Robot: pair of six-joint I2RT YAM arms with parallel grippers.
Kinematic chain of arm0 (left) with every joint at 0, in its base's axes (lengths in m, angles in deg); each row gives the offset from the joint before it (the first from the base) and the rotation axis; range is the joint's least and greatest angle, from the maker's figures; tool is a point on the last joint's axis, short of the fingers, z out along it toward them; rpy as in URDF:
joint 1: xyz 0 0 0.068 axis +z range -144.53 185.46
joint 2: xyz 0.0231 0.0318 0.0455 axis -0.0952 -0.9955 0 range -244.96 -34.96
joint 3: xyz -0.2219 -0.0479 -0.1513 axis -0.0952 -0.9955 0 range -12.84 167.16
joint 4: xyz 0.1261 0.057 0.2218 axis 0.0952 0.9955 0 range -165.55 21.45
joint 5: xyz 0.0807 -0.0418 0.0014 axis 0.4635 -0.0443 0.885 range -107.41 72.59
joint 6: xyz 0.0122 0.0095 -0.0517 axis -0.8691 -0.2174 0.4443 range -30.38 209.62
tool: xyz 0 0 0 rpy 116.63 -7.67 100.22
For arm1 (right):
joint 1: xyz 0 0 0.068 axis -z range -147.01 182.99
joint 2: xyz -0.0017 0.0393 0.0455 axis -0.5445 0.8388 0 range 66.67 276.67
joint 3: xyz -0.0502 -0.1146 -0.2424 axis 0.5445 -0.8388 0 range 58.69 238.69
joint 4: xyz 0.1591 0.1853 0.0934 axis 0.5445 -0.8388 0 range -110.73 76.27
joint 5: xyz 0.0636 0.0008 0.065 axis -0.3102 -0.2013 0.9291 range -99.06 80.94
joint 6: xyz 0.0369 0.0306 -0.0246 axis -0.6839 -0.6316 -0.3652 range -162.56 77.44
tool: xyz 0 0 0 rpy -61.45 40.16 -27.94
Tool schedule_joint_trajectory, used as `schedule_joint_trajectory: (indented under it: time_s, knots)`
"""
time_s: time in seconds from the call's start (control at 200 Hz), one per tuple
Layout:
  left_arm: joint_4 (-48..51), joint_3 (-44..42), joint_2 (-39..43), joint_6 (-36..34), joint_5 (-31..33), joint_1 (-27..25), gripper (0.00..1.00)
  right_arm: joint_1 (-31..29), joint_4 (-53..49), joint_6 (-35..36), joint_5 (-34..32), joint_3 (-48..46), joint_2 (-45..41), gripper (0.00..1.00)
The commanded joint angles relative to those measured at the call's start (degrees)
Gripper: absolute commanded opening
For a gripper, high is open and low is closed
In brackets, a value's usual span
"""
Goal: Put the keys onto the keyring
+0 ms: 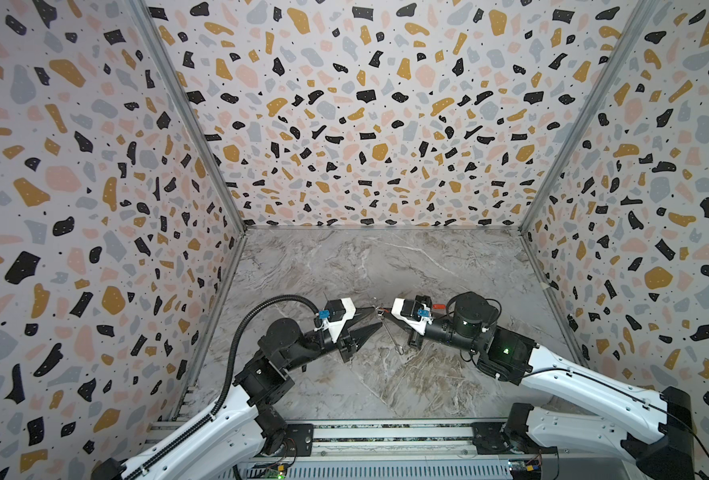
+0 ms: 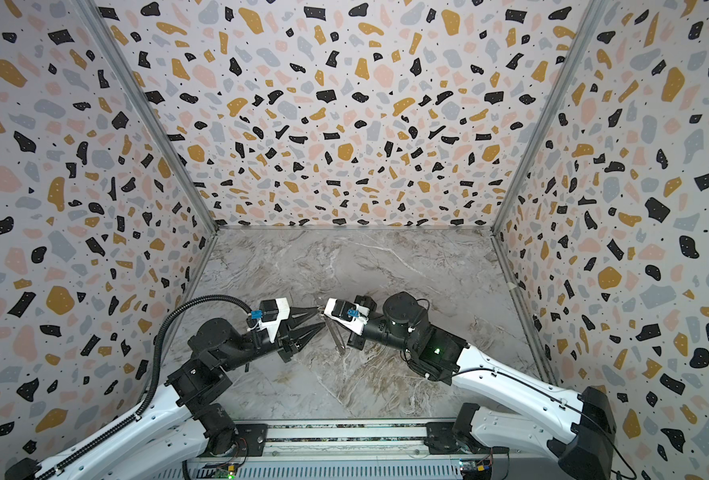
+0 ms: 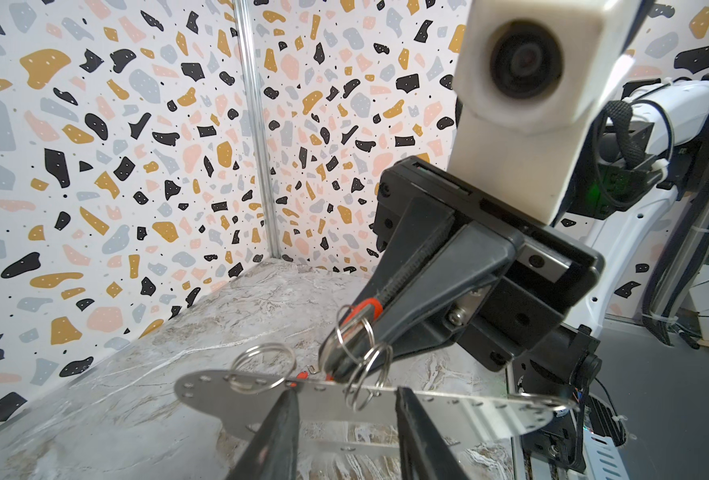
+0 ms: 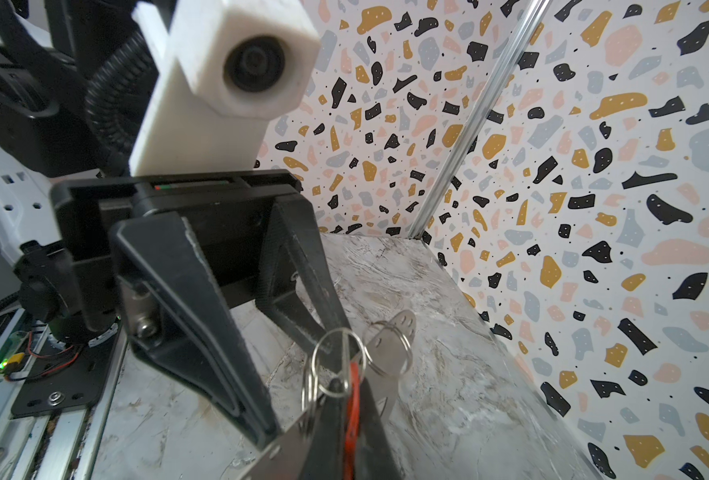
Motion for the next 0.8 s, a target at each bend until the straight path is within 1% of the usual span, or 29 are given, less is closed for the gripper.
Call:
schedule_joint_trajectory:
  time_s: [0.0, 0.245, 0.616, 0.731, 0.791]
  knots:
    - [-4.2, 2.6, 0.9, -1.1, -1.8, 0.2, 0.38, 0.1, -0.4, -0.4, 2.1, 2.3, 0.1, 0.00]
    - [-4.2, 2.7, 0.2, -1.1, -3.3, 0.2, 0.35, 0.2, -0.3, -0.4, 2.9, 2.4, 0.2, 0.00]
    - [-4.4, 3.0, -0.8, -1.1, -4.7, 0.2, 0.07, 0.4, -0.1, -0.7, 2.0, 3.0, 0.9, 0.00]
    - [-3.5, 3.1, -0.6, -1.4, -4.7, 0.2, 0.02, 0.7, 0.2, -1.0, 1.1, 3.0, 0.8, 0.00]
    - [-3.1, 3.2, -0.5, -1.5, -4.5, 0.2, 0.01, 0.9, 0.3, -1.2, 0.9, 3.0, 0.8, 0.00]
